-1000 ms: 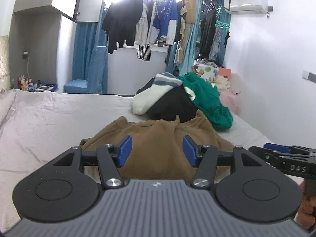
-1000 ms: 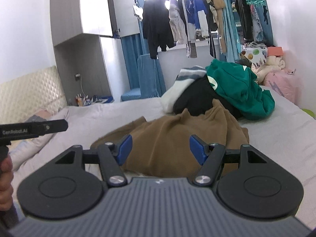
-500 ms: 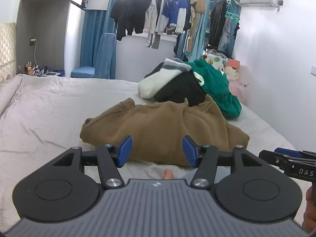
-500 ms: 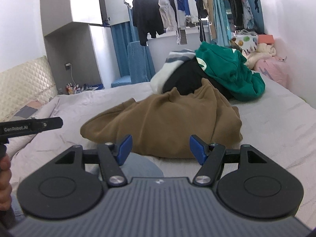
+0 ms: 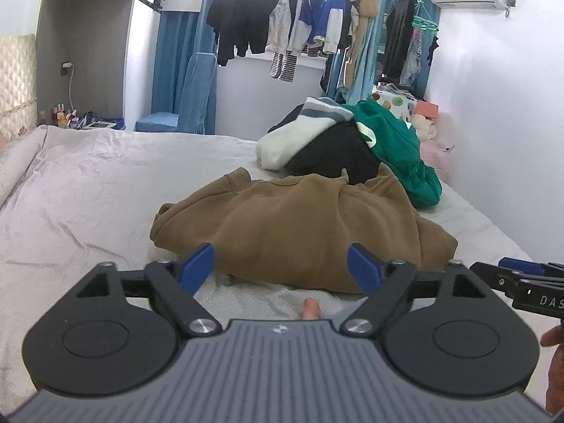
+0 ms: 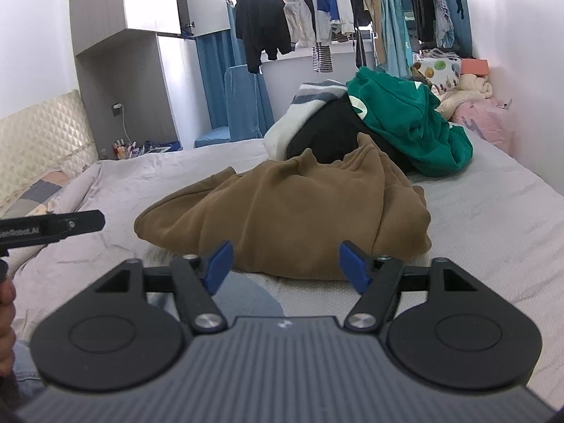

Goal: Fold large clothes

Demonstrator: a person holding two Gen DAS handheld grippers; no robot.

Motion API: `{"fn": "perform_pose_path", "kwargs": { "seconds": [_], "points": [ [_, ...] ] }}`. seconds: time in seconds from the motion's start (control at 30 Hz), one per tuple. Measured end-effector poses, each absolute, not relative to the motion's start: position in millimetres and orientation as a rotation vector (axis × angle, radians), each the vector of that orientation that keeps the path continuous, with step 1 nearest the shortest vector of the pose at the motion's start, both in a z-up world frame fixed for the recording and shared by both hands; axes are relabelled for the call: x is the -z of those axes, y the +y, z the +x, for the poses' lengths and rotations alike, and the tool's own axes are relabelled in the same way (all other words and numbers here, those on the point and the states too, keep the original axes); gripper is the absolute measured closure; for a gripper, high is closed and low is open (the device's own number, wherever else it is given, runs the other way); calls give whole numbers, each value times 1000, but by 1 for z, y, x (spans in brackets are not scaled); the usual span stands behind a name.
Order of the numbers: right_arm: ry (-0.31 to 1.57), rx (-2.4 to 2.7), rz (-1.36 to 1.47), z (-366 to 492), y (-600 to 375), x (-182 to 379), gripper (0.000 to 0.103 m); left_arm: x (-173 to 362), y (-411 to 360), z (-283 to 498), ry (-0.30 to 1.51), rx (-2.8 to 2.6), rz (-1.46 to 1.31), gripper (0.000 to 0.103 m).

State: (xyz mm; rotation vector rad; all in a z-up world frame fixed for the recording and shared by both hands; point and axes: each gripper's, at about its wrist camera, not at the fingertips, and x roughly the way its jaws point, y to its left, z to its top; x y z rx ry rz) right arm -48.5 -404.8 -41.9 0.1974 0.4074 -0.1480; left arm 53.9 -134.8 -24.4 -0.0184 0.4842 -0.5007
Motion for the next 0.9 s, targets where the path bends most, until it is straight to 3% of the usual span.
{"fn": "perform_pose_path", "kwargs": {
  "seconds": [0.07, 0.13, 0.9],
  "points": [
    [405, 144, 196, -46, -406, 41, 14, 25, -133, 56, 483, 489, -26, 8],
    [398, 152, 196, -45, -406, 41, 8, 25, -132, 58, 487, 481, -30, 5],
    [434, 222, 182, -27, -409, 43, 8, 29, -134, 66, 512, 442, -30, 2]
  ]
}}
